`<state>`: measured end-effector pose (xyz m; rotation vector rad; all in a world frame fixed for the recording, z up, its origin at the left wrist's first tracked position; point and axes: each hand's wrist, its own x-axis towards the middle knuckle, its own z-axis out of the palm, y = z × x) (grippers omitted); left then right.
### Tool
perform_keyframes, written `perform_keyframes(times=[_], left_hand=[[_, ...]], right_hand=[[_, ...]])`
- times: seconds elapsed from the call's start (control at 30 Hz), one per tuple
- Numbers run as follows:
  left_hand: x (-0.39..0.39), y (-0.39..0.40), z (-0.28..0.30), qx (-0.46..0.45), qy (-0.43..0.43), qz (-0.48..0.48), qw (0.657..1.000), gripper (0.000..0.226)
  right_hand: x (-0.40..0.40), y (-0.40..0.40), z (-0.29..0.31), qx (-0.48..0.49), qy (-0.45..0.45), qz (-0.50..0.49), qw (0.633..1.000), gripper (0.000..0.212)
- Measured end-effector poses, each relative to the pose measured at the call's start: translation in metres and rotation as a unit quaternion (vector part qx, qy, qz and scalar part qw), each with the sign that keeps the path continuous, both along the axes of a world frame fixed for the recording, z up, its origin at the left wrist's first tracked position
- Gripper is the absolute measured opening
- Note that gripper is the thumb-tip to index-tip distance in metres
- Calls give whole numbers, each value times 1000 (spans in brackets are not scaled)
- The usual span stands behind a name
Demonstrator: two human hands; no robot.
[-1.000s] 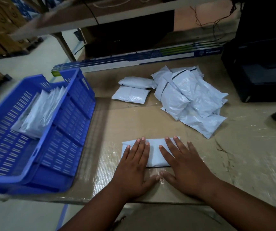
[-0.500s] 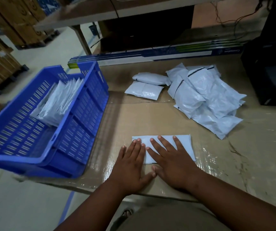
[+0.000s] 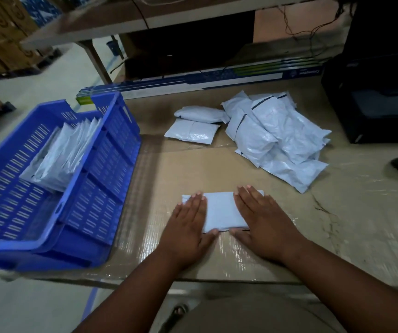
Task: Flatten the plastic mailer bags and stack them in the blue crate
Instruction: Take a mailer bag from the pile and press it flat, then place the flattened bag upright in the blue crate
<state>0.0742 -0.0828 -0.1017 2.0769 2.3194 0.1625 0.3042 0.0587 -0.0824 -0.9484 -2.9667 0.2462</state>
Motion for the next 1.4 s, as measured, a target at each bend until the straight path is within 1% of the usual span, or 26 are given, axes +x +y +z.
perform_keyframes(times=[0.13, 0.2, 0.23, 0.27, 0.33, 0.4, 0.47, 0.5, 0.53, 0.6, 0.67, 0.73, 0.77, 0.83, 0.9, 0.93, 1.0, 1.07, 1.1, 1.13, 1.2, 1.23, 1.33, 1.4], left_hand=[[-35, -31, 5, -41, 25, 88, 995, 93], [-37, -35, 15, -58, 18, 102, 993, 93], [-33, -33, 22, -51, 8, 97, 994, 91], [-26, -26, 30, -26, -3, 78, 997, 88], [-3, -4, 38, 48, -29, 9, 998, 78], [23, 22, 35, 88, -63, -66, 992, 69], [39, 39, 24, 63, -97, -84, 990, 67], [39, 43, 18, 46, -97, -80, 991, 68], [33, 43, 11, 37, -84, -80, 993, 69], [13, 36, 4, 18, -55, -72, 996, 75], [-12, 23, 4, -8, -32, -21, 999, 82], [-33, 10, 7, -27, -23, 25, 999, 87], [-39, 6, 12, -30, -40, 36, 998, 88], [-38, 9, 29, 2, -98, 39, 994, 84], [-26, 28, 48, 42, -137, 25, 989, 81], [-19, 42, 55, 41, -151, 15, 988, 80], [-3, 72, 66, -20, -159, -11, 987, 81], [11, 96, 75, -96, -127, -17, 987, 90], [16, 105, 79, -115, -115, -4, 987, 95], [19, 113, 81, -123, -122, 15, 985, 99], [20, 125, 90, -149, -156, 69, 974, 102], [19, 130, 94, -172, -161, 92, 968, 97], [10, 139, 112, -251, -150, 133, 947, 56], [1, 140, 123, -277, -195, 170, 925, 48]], right_hand=[[29, 12, -1, -21, -1, -58, 998, 96], [37, 14, 8, -23, 6, -76, 997, 94], [36, 14, 12, -19, 11, -75, 997, 93], [34, 13, 17, -8, 19, -67, 998, 91], [19, 9, 26, 16, 36, -36, 999, 86], [-1, 3, 28, 16, 39, 1, 999, 81], [-14, -1, 21, 2, 21, 16, 1000, 79], [-16, 0, 14, -2, 12, 15, 1000, 79], [-14, 2, 9, -5, 10, 12, 1000, 80], [0, 7, -2, -14, 21, 2, 1000, 89], [17, 14, -10, -28, 34, -22, 999, 96], [30, 17, -14, -37, 57, -41, 997, 97], [35, 17, -15, -44, 72, -46, 995, 96], [40, 19, -15, -47, 104, -43, 993, 89], [40, 19, -13, -20, 131, -26, 991, 77], [40, 19, -14, -11, 144, -16, 989, 73], [39, 18, -13, 0, 167, 3, 986, 64], [36, 16, -12, 13, 187, 9, 982, 53], [34, 14, -10, 19, 198, 8, 980, 46], [33, 13, -7, 29, 206, 8, 978, 36], [30, 11, -2, 63, 200, 10, 978, 18], [28, 10, -1, 81, 186, 12, 979, 13], [16, 10, 2, 99, 175, 1, 980, 12], [5, 11, 7, 85, 176, -4, 981, 10]])
